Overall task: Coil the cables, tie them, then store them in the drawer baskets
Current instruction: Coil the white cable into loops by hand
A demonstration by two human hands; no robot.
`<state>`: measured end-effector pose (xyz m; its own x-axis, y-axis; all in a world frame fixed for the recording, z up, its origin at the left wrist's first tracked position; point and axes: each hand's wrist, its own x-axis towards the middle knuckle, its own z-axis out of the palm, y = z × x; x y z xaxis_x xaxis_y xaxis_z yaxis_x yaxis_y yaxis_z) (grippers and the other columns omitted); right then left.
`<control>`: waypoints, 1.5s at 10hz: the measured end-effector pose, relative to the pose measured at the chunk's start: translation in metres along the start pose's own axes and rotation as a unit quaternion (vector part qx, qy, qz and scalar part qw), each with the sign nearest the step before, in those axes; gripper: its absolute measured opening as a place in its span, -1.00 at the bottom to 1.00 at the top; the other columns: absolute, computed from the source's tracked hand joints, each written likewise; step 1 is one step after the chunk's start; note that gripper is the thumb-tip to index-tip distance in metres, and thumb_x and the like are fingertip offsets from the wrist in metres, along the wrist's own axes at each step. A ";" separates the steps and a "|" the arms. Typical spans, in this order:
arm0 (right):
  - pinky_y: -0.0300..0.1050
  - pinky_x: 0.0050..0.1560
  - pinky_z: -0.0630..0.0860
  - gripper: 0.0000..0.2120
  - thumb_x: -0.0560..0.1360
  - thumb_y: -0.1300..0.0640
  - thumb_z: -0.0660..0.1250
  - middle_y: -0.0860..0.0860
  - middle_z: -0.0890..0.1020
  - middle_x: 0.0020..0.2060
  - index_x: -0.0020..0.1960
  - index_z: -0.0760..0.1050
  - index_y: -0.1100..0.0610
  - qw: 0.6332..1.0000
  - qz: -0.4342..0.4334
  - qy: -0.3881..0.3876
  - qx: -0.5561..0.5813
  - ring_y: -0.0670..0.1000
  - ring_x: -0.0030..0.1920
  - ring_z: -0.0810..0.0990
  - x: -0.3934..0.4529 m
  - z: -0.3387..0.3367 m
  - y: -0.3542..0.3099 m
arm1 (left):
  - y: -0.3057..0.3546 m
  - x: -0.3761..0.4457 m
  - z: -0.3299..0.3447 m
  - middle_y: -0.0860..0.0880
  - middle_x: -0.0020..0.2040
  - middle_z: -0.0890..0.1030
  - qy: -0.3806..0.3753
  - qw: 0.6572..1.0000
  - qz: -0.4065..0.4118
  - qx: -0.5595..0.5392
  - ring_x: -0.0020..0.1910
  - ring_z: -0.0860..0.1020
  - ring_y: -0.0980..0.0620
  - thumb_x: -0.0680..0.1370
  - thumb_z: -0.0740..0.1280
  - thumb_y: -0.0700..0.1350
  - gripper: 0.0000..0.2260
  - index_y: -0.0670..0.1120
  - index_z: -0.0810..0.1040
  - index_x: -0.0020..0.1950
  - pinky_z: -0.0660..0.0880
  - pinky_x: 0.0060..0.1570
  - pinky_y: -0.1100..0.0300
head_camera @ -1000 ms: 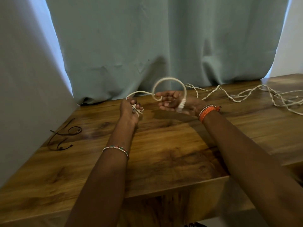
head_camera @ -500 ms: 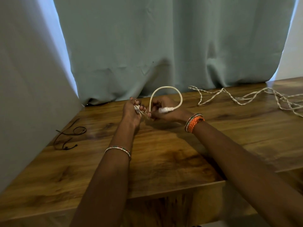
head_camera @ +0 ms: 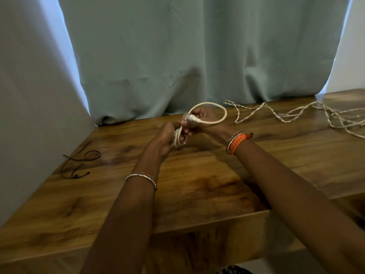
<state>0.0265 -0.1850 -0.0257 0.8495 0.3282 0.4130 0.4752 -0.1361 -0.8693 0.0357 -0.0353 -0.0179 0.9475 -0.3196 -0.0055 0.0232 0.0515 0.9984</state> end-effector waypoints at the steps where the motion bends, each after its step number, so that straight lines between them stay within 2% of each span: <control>1: -0.09 -0.25 0.54 -0.94 0.45 0.24 0.42 0.05 0.63 -0.27 -0.15 0.55 0.13 0.995 0.055 0.078 0.031 0.01 -0.26 0.60 0.002 0.000 -0.007 | 0.000 -0.007 0.006 0.03 -0.58 0.42 -0.064 0.998 -0.015 0.008 -0.68 0.27 0.14 0.54 0.07 -0.20 -0.77 -0.14 0.44 -0.26 0.23 -0.59 0.37; 2: -0.20 -0.27 0.49 -0.89 0.45 0.27 0.40 0.01 0.60 -0.26 -0.16 0.54 0.09 0.984 0.068 0.141 0.085 -0.06 -0.25 0.56 0.003 -0.005 -0.010 | 0.004 -0.006 0.007 0.04 -0.57 0.38 -0.130 0.991 -0.010 -0.006 -0.68 0.23 0.15 0.60 -0.06 -0.15 -0.69 -0.13 0.40 -0.21 0.21 -0.61 0.37; 3: -0.25 -0.32 0.40 -0.84 0.46 0.27 0.38 -0.08 0.52 -0.37 -0.20 0.50 0.04 0.966 0.082 0.219 0.113 -0.14 -0.35 0.47 0.001 -0.013 -0.014 | 0.012 -0.006 0.007 0.04 -0.56 0.36 -0.166 0.984 0.002 -0.065 -0.68 0.23 0.15 0.65 -0.10 -0.08 -0.63 -0.16 0.40 -0.18 0.24 -0.60 0.34; 4: -0.25 -0.37 0.40 -0.82 0.46 0.27 0.39 -0.10 0.47 -0.44 -0.22 0.48 0.04 0.949 0.084 0.265 0.148 -0.15 -0.44 0.41 -0.005 -0.026 -0.011 | 0.018 -0.013 0.013 0.05 -0.53 0.37 -0.213 0.973 0.016 -0.089 -0.65 0.26 0.15 0.66 -0.08 -0.01 -0.62 -0.15 0.41 -0.16 0.28 -0.57 0.33; 5: -0.25 -0.40 0.46 -0.87 0.45 0.31 0.38 -0.01 0.50 -0.36 -0.18 0.50 0.11 0.932 0.070 0.301 0.190 -0.09 -0.39 0.44 -0.009 -0.033 -0.007 | 0.020 -0.018 0.019 0.07 -0.54 0.36 -0.250 0.964 0.027 -0.085 -0.65 0.27 0.16 0.66 -0.07 -0.05 -0.68 -0.14 0.37 -0.15 0.30 -0.57 0.32; 6: -0.26 -0.42 0.49 -0.88 0.45 0.33 0.38 0.03 0.52 -0.34 -0.20 0.51 0.15 0.916 0.076 0.345 0.192 -0.08 -0.38 0.45 -0.010 -0.040 -0.003 | 0.022 -0.018 0.018 0.09 -0.56 0.34 -0.239 0.962 0.044 -0.123 -0.65 0.27 0.18 0.65 -0.03 -0.08 -0.71 -0.13 0.37 -0.17 0.29 -0.57 0.33; 7: -0.25 -0.37 0.54 -0.87 0.41 0.34 0.42 0.04 0.58 -0.27 -0.23 0.53 0.16 0.900 0.079 0.382 0.194 -0.06 -0.27 0.56 -0.010 -0.046 0.003 | 0.022 -0.018 0.017 0.09 -0.57 0.34 -0.209 0.966 0.063 -0.140 -0.63 0.30 0.20 0.65 0.01 -0.10 -0.74 -0.11 0.38 -0.17 0.32 -0.56 0.34; 8: -0.23 -0.32 0.58 -0.89 0.40 0.34 0.44 0.04 0.58 -0.29 -0.19 0.53 0.19 0.882 0.068 0.407 0.229 -0.07 -0.30 0.59 -0.009 -0.044 0.003 | 0.022 -0.016 0.018 0.08 -0.58 0.34 -0.178 0.965 0.079 -0.178 -0.62 0.31 0.20 0.65 0.02 -0.12 -0.75 -0.12 0.37 -0.17 0.32 -0.56 0.35; 9: -0.26 -0.35 0.58 -0.89 0.42 0.32 0.43 0.03 0.56 -0.34 -0.16 0.51 0.20 0.826 0.037 0.463 0.320 -0.14 -0.47 0.54 -0.009 -0.046 0.003 | 0.024 -0.013 0.016 0.06 -0.60 0.34 -0.131 0.953 0.107 -0.250 -0.64 0.29 0.19 0.65 0.03 -0.14 -0.74 -0.12 0.37 -0.20 0.33 -0.57 0.34; 10: -0.29 -0.36 0.56 -0.87 0.42 0.33 0.44 0.06 0.57 -0.28 -0.18 0.50 0.19 0.802 0.013 0.507 0.315 -0.12 -0.44 0.55 -0.008 -0.049 0.005 | 0.025 -0.008 0.012 0.07 -0.60 0.34 -0.091 0.944 0.129 -0.290 -0.65 0.29 0.18 0.65 0.03 -0.14 -0.72 -0.10 0.35 -0.24 0.33 -0.57 0.33; 11: -0.34 -0.31 0.51 -0.82 0.38 0.33 0.46 0.09 0.57 -0.27 -0.24 0.49 0.14 0.856 -0.001 0.513 0.060 -0.05 -0.33 0.54 -0.005 -0.043 0.006 | 0.025 -0.004 0.011 0.07 -0.60 0.34 -0.056 0.936 0.138 -0.321 -0.65 0.29 0.18 0.65 0.01 -0.13 -0.69 -0.08 0.29 -0.29 0.33 -0.56 0.34; 12: -0.10 -0.21 0.50 -0.80 0.34 0.22 0.48 0.04 0.58 -0.34 -0.30 0.47 0.03 0.914 -0.039 0.303 -0.268 0.04 -0.27 0.56 -0.005 -0.021 0.002 | 0.023 0.001 0.003 0.06 -0.59 0.37 -0.020 0.930 0.146 -0.337 -0.63 0.33 0.15 0.66 0.01 -0.13 -0.68 -0.07 0.25 -0.30 0.35 -0.55 0.32; 13: -0.12 -0.27 0.47 -0.89 0.37 0.12 0.47 -0.02 0.61 -0.34 -0.25 0.56 0.10 0.917 -0.040 0.070 -0.391 -0.04 -0.32 0.55 -0.009 0.016 -0.018 | 0.015 0.005 -0.007 0.07 -0.55 0.39 0.018 0.946 0.128 -0.299 -0.60 0.37 0.14 0.64 0.06 -0.14 -0.72 -0.05 0.28 -0.28 0.38 -0.54 0.32; 14: -0.44 -0.34 0.39 -0.91 0.37 0.15 0.50 -0.12 0.60 -0.34 -0.17 0.60 0.06 0.947 -0.041 0.009 -0.318 -0.24 -0.35 0.54 -0.012 0.035 -0.042 | 0.006 0.005 -0.007 0.07 -0.52 0.45 0.048 0.965 0.100 -0.238 -0.56 0.45 0.13 0.60 0.14 -0.18 -0.73 -0.06 0.35 -0.31 0.43 -0.51 0.32; 15: -0.27 -0.13 0.58 -0.87 0.35 0.28 0.50 0.06 0.70 -0.21 -0.12 0.62 0.17 0.983 -0.021 0.034 -0.177 -0.09 -0.20 0.67 -0.012 0.029 -0.049 | 0.004 0.005 0.000 -0.05 -0.34 0.58 0.064 0.983 0.100 -0.138 -0.41 0.53 0.08 0.61 0.17 -0.14 -0.79 -0.13 0.47 -0.19 0.44 -0.46 0.26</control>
<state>-0.0132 -0.1555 0.0039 0.8355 0.2785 0.4737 0.5493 -0.4446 -0.7075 0.0402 -0.0369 -0.0135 0.9737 -0.1570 0.1652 -0.0989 0.3618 0.9270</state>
